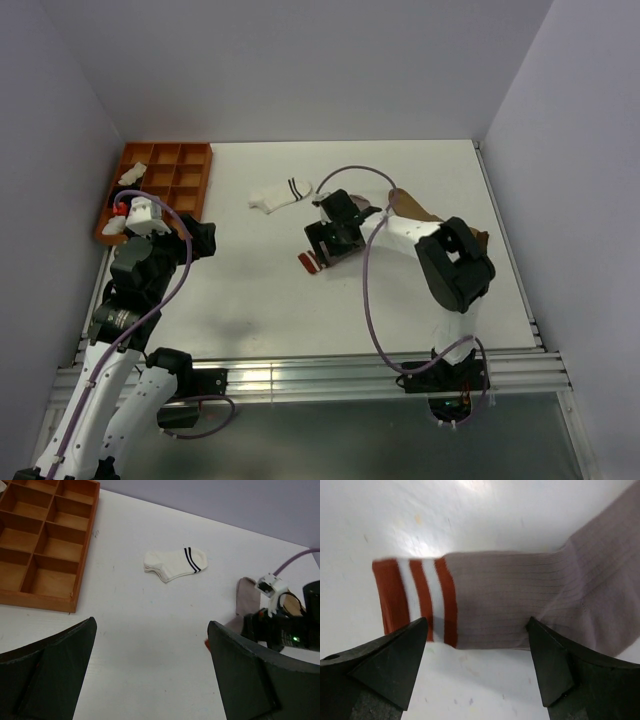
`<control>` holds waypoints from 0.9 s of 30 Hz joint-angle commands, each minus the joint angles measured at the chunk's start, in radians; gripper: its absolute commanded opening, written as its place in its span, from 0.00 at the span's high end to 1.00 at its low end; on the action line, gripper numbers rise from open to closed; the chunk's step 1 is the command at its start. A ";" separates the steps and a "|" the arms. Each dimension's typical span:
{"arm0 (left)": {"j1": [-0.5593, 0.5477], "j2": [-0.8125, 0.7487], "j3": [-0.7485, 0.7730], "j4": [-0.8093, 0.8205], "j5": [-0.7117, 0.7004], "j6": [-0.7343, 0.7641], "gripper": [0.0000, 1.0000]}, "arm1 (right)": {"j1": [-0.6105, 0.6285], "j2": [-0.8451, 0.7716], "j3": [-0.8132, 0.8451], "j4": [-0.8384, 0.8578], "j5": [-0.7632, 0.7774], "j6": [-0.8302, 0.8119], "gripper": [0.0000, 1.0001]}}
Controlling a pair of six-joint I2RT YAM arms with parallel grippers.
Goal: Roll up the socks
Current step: Roll the sock at the center of the board.
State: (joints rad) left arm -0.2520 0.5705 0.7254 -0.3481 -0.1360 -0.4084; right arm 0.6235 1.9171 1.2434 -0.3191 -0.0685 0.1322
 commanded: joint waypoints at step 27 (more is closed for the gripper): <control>0.003 -0.006 -0.003 0.035 -0.004 0.010 0.01 | 0.254 -0.081 -0.147 0.080 0.275 0.109 0.60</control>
State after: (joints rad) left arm -0.2520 0.5663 0.7235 -0.3481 -0.1360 -0.4084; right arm 0.8547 1.8069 1.0912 -0.2340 0.1547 0.2268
